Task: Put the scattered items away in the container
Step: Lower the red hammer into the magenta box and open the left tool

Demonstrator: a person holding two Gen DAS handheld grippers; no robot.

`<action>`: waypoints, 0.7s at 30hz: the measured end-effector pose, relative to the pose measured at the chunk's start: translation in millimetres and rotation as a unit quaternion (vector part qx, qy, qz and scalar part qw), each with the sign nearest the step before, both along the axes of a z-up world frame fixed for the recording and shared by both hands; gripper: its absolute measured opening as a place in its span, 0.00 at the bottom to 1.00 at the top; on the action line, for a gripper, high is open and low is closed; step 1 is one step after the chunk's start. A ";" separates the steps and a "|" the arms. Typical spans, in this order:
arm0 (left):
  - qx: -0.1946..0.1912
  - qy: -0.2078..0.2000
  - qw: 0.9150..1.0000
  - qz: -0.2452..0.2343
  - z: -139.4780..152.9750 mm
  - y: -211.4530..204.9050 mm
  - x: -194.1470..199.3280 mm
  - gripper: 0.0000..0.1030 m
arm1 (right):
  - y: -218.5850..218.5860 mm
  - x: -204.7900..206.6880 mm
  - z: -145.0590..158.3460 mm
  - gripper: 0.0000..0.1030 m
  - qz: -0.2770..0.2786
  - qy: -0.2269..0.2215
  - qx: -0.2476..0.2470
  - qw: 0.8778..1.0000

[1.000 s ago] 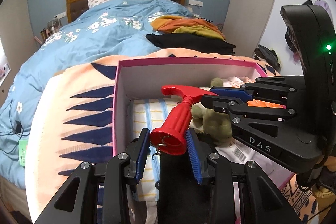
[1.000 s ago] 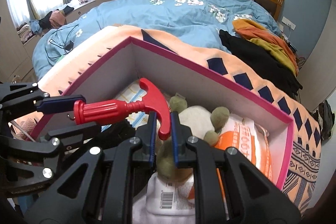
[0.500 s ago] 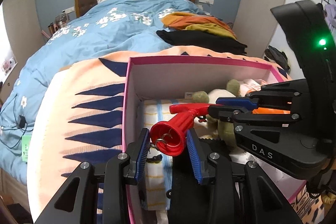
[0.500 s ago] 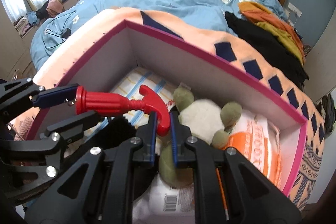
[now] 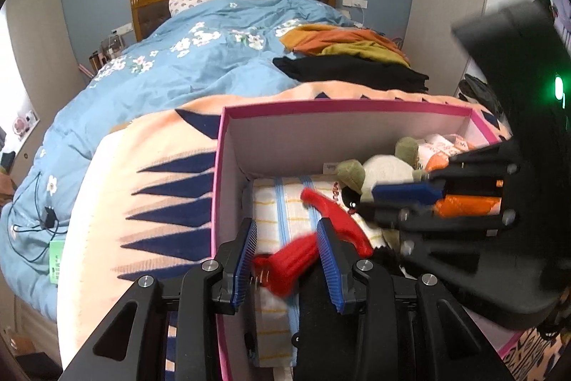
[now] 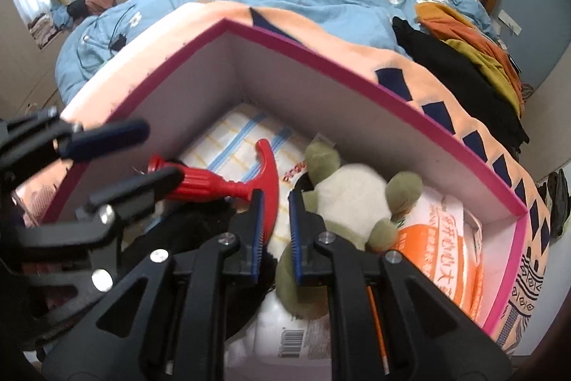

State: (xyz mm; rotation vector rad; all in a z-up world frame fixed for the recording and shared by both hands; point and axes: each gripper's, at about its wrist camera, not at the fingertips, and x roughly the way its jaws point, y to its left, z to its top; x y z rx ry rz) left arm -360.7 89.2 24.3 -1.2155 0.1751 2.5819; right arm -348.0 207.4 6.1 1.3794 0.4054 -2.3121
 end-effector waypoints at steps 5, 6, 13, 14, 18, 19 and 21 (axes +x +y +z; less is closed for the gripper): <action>-0.003 0.001 1.000 -0.009 0.4 0.6 2.9 0.36 | 1.1 1.6 0.2 0.16 0.000 -0.003 -0.007 1.000; -0.003 0.001 1.000 -0.011 0.5 0.8 3.5 0.35 | 2.5 1.5 -0.2 0.16 -0.002 -0.005 -0.011 1.000; -0.005 0.004 1.000 -0.025 0.3 5.0 12.0 0.52 | 13.1 9.9 1.4 0.22 -0.007 -0.006 -0.033 0.999; 0.002 0.007 1.000 -0.026 2.0 5.1 14.3 0.56 | 15.3 11.4 1.3 0.26 -0.011 -0.006 -0.036 0.999; 0.015 0.026 0.999 -0.018 8.6 3.5 23.9 0.75 | 26.4 23.1 9.0 0.35 -0.021 0.020 -0.049 0.998; 0.018 0.028 0.999 -0.017 9.6 2.7 25.9 0.75 | 29.6 26.6 11.6 0.40 -0.025 0.027 -0.052 0.998; 0.025 0.029 0.999 -0.011 10.3 1.2 29.4 0.75 | 34.4 33.4 16.0 0.40 -0.021 0.032 -0.070 0.997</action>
